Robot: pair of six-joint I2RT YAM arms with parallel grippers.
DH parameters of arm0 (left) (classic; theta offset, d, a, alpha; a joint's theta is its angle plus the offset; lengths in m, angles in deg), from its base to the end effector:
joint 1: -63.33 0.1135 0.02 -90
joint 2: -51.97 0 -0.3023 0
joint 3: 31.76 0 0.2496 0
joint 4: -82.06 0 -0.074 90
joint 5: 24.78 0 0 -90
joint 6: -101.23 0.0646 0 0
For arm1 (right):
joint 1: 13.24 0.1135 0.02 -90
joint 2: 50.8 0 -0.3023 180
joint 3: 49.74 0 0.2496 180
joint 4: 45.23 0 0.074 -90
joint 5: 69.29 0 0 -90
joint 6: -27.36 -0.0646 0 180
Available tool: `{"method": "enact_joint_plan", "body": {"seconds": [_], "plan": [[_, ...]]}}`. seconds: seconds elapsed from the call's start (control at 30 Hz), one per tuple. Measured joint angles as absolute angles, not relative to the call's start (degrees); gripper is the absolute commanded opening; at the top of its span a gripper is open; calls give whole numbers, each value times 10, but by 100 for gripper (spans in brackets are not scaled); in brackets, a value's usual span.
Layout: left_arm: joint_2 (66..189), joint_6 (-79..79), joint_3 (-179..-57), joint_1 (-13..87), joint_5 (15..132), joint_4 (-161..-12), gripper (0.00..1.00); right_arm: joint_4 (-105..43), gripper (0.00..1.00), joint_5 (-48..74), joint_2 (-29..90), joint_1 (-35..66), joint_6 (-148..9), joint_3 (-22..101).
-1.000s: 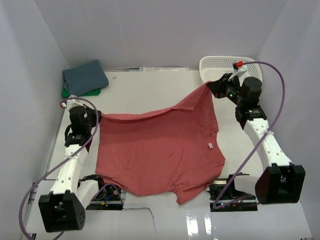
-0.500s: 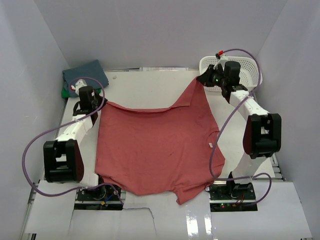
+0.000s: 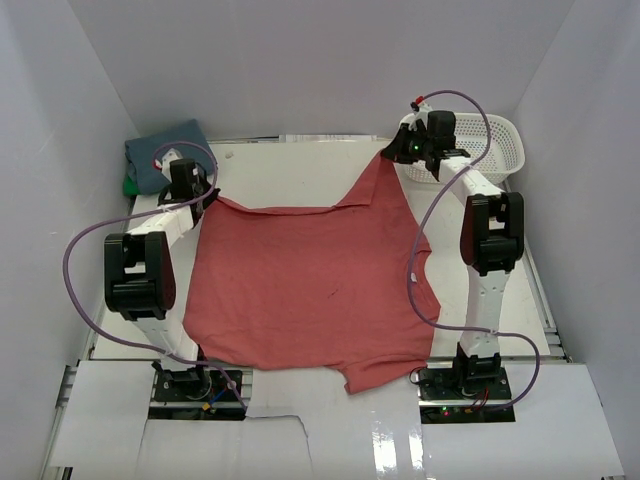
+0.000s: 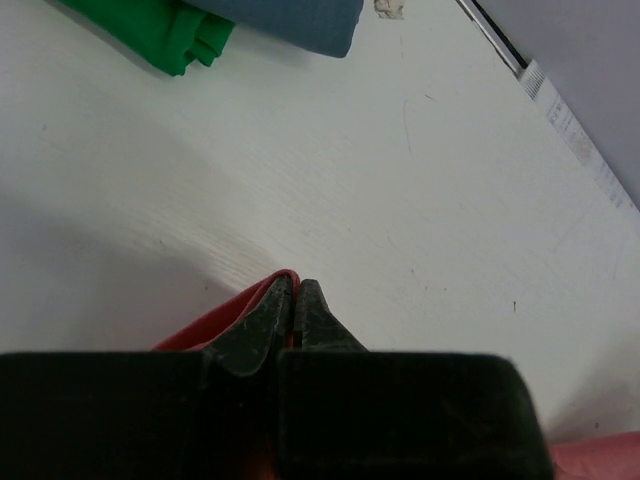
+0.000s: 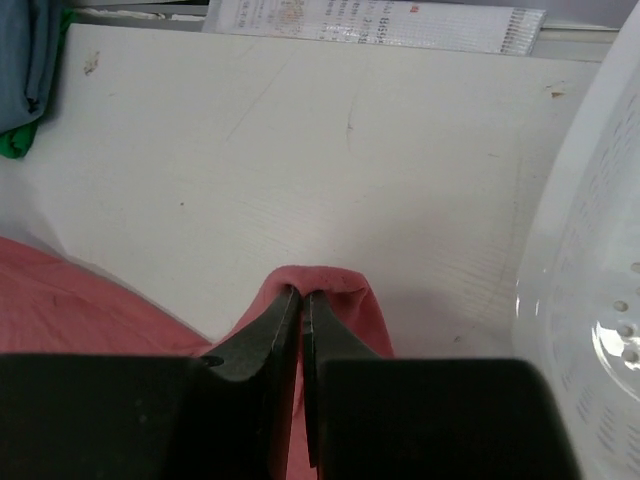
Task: Fold and stack the t-shirts
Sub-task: Flatten out the tshirt, then fold the flattened tshirt in 1/3 of the way
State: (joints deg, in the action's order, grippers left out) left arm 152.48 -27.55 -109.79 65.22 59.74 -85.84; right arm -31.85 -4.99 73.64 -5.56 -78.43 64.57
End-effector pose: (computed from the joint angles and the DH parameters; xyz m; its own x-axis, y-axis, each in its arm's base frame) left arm 0.4192 0.0200 0.2368 -0.3724 -0.6361 -0.6758 -0.4421 0.7618 -0.4734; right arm 0.5492 0.1023 0.2662 -0.5204 0.1772 -0.8353 -0.3875 0.8227 0.4160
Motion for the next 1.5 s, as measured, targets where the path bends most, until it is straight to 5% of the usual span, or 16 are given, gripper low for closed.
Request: {"method": "enact_joint_plan", "body": {"seconds": [0.33, 1.5], "plan": [[1598, -263, -1172, 652, 587, -858, 0, -266, 8, -54, 852, -56, -776, 843], [1708, -248, -1287, 662, 584, -851, 0, -269, 8, -30, 924, -58, -776, 922]]}}
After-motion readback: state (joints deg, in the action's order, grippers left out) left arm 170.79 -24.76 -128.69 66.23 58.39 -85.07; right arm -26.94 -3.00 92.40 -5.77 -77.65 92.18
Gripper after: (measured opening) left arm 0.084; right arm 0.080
